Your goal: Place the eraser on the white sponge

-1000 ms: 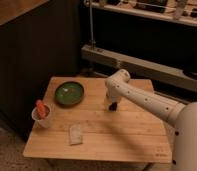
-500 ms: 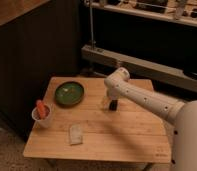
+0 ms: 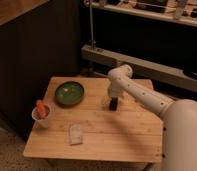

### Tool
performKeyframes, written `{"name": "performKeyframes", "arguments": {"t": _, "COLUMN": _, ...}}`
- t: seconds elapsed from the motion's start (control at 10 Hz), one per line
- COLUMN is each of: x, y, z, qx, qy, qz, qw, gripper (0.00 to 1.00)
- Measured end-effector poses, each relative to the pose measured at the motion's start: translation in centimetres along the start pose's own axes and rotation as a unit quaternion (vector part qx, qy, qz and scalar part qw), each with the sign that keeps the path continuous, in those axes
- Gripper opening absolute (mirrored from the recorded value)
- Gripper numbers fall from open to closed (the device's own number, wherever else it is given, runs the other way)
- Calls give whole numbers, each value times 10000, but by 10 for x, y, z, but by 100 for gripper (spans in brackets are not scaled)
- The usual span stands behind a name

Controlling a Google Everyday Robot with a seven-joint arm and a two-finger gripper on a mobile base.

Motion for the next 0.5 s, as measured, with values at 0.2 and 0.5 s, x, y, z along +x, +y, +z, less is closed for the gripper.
{"name": "performKeyframes", "arguments": {"t": 0.2, "x": 1, "y": 1, "z": 4, "qx": 42, "qy": -132, "qz": 23, "qw": 9999, "gripper": 80}}
{"name": "performKeyframes", "arguments": {"t": 0.5, "x": 0, "y": 4, "z": 17, "qx": 188, "qy": -605, "qz": 75, "qw": 9980, "gripper": 61}}
